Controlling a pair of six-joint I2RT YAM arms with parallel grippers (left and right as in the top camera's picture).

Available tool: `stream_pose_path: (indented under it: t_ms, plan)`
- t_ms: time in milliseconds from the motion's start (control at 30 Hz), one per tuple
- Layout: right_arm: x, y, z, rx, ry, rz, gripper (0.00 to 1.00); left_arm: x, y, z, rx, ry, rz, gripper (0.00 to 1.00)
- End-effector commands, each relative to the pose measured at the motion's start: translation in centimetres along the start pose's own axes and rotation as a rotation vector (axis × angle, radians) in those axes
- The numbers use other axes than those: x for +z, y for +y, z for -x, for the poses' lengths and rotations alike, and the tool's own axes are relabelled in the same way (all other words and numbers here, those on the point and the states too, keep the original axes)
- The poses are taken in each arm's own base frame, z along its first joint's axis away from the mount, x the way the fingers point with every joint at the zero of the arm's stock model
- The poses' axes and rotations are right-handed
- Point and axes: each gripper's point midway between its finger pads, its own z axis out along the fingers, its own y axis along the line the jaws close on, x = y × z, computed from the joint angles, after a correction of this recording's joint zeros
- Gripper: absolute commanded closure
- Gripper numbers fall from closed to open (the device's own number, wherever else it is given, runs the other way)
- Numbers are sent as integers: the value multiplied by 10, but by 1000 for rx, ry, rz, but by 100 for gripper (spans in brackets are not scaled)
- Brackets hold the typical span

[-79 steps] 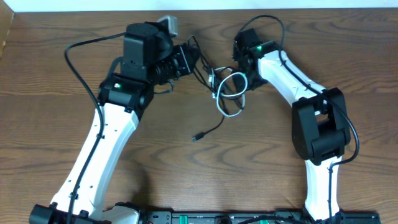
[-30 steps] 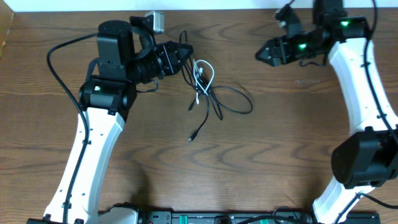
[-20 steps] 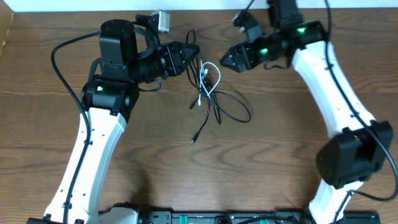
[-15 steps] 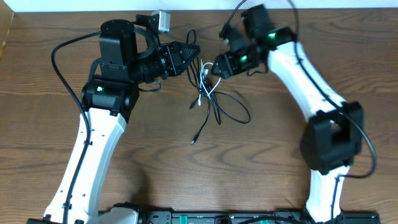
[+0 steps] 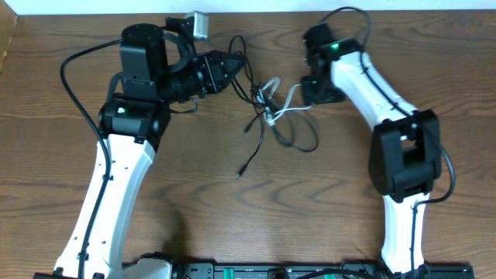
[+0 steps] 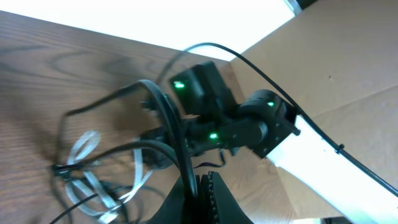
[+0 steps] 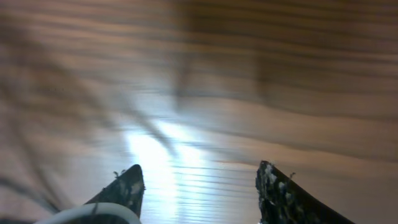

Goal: Untangle cables

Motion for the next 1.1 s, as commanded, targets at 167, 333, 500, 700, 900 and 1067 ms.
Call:
stream_pose_path:
  t_ms: [167,333,500,700,900,1067]
  plan:
    - [7,-121,-9,204,66,-224,54,-42,29,39,-23,-133,76,93]
    - [6,-171,-26,299,124,-265,56,-71,62,52,-88,-189,158,93]
    - [5,-215,-45,401,177,-276,61,-100,94,57,-165,-235,237,93]
    - [3,-249,-62,470,217,-281,62,-122,111,65,-191,-286,280,93]
    - [-1,-288,-87,578,263,-273,60,-133,122,64,-178,-292,319,92]
    - [2,-299,-100,644,276,-120,55,-146,158,50,-229,-292,530,92]
